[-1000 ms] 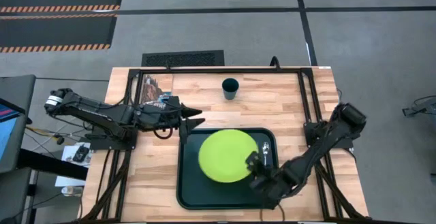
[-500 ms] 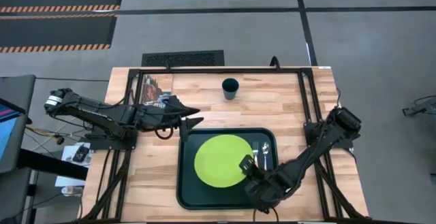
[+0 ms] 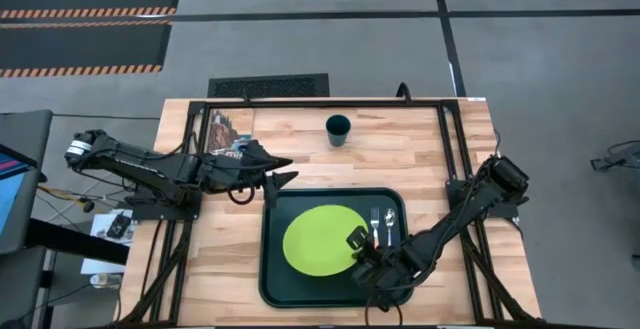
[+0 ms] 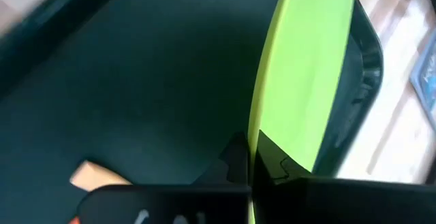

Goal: Pick and place plate/cup/fork/spoon on tray
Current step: Put the green plate on the black serving tray to the left of the orange fork

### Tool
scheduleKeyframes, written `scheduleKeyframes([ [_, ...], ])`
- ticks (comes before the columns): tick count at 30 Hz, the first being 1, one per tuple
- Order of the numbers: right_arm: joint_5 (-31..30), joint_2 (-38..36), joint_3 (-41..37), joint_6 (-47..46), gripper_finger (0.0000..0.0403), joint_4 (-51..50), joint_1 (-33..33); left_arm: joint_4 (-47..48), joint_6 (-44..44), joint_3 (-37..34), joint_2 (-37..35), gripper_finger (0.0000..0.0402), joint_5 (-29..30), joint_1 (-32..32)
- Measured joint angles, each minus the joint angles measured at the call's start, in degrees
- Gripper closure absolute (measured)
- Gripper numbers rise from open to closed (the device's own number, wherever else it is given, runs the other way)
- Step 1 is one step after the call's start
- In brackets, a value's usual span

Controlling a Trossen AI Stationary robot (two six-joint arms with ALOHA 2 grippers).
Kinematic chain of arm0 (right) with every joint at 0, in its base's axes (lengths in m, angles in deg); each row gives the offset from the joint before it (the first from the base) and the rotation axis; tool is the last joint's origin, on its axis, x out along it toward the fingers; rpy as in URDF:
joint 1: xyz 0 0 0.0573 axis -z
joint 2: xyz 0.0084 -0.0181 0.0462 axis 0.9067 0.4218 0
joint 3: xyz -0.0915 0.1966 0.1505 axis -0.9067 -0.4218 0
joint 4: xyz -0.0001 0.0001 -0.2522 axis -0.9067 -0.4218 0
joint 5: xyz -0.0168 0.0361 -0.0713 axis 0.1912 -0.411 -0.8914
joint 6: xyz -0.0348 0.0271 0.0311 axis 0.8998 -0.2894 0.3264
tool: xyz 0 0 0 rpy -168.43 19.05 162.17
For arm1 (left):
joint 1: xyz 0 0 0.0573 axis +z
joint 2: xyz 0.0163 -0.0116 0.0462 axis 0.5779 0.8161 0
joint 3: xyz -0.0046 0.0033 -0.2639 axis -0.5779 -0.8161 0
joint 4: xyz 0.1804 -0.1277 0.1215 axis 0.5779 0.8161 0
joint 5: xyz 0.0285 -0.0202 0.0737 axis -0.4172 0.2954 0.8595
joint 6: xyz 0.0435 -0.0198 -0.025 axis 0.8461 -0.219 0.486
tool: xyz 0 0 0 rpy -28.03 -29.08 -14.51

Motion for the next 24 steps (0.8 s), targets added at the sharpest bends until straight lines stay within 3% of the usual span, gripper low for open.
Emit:
scheduleKeyframes([
  [16, 4.5, -0.02, 0.0, -4.17, 0.0388, 2.25, 1.89, 0.37, -0.05, 0.0, 0.02, 0.0217, 0.37, 0.0],
  [24, 7.7, -0.04, 0.04, -3.6, 0.0351, 3.75, 1.87, 0.43, -0.07, 0.0, 0.04, 0.0217, 0.44, 0.0],
])
